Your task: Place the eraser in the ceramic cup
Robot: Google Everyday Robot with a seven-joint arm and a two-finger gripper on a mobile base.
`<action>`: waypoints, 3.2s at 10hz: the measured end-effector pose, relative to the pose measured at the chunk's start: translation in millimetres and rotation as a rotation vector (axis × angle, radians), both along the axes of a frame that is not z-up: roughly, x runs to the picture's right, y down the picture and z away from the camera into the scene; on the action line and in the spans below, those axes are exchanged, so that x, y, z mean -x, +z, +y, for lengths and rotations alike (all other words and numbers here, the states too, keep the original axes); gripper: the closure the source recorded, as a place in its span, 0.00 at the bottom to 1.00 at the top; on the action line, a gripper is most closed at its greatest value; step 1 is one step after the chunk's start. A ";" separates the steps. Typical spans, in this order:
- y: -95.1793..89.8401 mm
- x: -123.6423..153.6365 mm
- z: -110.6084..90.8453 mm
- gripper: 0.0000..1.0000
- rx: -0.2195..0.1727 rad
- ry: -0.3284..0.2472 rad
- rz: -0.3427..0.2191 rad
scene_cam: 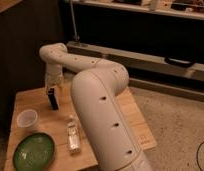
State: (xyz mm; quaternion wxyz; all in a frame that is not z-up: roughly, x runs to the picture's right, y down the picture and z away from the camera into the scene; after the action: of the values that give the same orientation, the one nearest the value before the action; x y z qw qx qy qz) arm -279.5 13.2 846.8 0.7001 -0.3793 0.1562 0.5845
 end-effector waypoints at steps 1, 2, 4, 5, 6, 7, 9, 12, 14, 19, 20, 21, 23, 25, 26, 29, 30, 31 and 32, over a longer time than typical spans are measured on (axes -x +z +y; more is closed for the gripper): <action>0.4 2.7 1.9 0.74 0.004 -0.016 0.006; -0.3 3.7 2.6 0.86 0.003 -0.039 0.017; -9.6 6.2 -0.2 0.99 -0.007 -0.072 0.035; -21.4 9.4 -4.1 1.00 -0.018 -0.087 0.032; -41.7 11.0 -11.6 1.00 -0.035 -0.105 0.024; -59.5 12.4 -18.2 1.00 -0.044 -0.118 0.015; -120.5 20.6 -29.4 1.00 -0.041 -0.156 -0.056; -201.7 38.9 -13.7 1.00 -0.009 -0.199 -0.197; -231.5 53.2 6.2 1.00 0.003 -0.235 -0.271; -256.5 71.1 44.5 1.00 -0.017 -0.286 -0.369; -253.5 69.6 40.6 1.00 -0.034 -0.274 -0.369; -249.6 67.8 35.3 1.00 -0.048 -0.267 -0.370; -238.6 66.3 23.9 1.00 -0.067 -0.251 -0.368; -220.8 74.8 23.6 0.98 -0.044 -0.267 -0.371; -212.4 82.6 25.6 0.89 -0.016 -0.283 -0.378; -204.4 89.1 29.0 0.58 0.013 -0.308 -0.376; -202.8 89.1 29.7 0.48 0.012 -0.312 -0.374; -203.5 89.5 29.6 0.40 0.011 -0.312 -0.375; -203.3 86.8 28.2 0.28 0.008 -0.312 -0.371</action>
State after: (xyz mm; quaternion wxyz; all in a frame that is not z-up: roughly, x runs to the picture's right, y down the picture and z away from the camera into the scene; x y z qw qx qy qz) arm -366.3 41.4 643.5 0.7970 -0.4544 0.0839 0.3890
